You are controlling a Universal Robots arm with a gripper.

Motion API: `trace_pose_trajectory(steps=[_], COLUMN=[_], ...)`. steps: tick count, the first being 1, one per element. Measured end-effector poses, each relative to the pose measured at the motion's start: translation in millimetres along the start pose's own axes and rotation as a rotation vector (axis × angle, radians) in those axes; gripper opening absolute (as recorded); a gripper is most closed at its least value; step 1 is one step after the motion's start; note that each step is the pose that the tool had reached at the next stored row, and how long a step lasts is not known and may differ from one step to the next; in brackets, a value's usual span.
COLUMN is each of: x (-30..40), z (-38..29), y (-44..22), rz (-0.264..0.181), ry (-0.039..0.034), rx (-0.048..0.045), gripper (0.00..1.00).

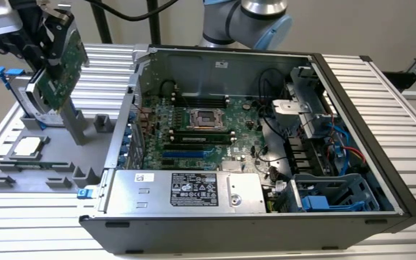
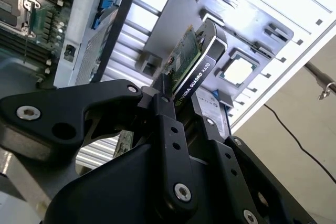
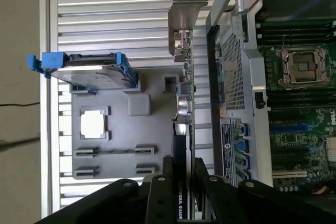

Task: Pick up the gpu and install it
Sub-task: 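Pick up the gpu and move the gpu toward the slot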

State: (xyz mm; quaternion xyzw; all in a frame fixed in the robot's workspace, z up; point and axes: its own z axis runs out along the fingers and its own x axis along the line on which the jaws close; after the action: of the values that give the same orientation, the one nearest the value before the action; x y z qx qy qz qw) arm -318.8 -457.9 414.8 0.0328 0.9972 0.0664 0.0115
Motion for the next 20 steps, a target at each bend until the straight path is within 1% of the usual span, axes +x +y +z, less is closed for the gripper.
trace_pose_trajectory(steps=[9, 11, 13, 15, 18, 20], x=[-10.4, -11.0, -11.4, -11.6, -13.5, -16.3], z=[0.4, -0.2, -2.5, -4.2, -4.3, -4.1], y=[1.0, 1.1, 1.4, 1.7, 2.0, 2.3], rz=[0.0, 0.0, 0.0, 0.001, 0.001, 0.0], ry=[0.0007, 0.0014, 0.0025, 0.0051, 0.0062, 0.0063], rx=[0.0003, 0.0005, 0.0004, 0.0006, 0.001, 0.0013], gripper=[0.0, 0.0, 0.0, 0.0, 0.0, 0.0])
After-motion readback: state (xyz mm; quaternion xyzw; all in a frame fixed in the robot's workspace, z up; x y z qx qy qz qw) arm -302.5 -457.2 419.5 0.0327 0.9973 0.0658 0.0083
